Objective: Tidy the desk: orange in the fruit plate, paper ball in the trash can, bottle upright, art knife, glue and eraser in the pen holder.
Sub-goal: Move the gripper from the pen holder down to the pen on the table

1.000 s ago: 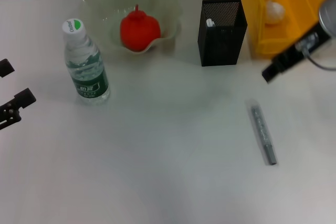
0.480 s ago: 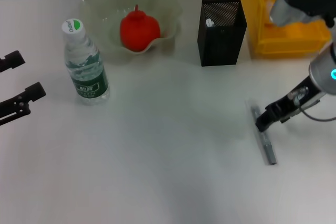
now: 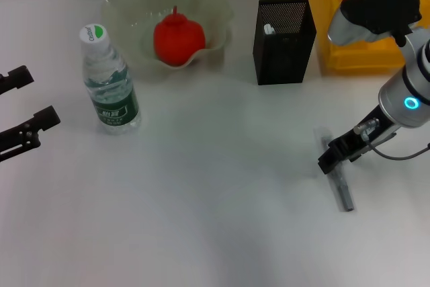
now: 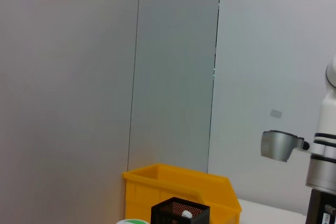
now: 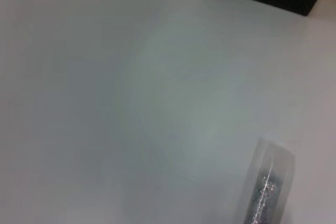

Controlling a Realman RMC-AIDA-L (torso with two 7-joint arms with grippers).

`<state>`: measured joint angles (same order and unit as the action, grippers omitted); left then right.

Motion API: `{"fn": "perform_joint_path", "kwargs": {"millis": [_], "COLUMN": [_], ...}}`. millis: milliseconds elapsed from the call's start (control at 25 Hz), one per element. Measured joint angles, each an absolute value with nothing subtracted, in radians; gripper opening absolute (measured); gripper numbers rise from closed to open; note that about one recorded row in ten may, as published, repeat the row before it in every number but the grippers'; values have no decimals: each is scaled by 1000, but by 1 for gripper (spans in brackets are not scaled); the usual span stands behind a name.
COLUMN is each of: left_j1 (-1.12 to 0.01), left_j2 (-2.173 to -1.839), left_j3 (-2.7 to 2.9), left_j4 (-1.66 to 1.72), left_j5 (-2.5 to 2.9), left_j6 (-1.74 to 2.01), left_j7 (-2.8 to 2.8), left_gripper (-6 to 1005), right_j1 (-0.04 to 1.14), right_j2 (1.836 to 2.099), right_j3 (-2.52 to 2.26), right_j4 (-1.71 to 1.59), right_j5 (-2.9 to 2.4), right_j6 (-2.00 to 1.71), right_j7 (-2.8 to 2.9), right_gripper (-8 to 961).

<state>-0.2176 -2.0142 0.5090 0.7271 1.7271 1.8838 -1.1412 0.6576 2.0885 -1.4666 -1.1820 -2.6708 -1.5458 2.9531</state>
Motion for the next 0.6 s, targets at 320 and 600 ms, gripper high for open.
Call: {"fn": "perform_joint_path", "kwargs": {"millis": [320,600], "left_j1": [-213,-214], "left_j2": [-2016,-2017], "left_j3": [503,503], "left_j4": [727,727], "left_j5": [1727,1724], "left_j6": [1893,1894], "left_j7": [-1142,-1142], "left_gripper": [813,813], "right_j1": [677,714], "right_j2": [2085,2085], "right_j3": [-1468,-1467], "right_j4": [-1140,-1093], "right_j5": [-2678,-2713], "right_j6": [-1539,-1552], "right_j7": [2953,2955], "right_gripper": [466,249]}}
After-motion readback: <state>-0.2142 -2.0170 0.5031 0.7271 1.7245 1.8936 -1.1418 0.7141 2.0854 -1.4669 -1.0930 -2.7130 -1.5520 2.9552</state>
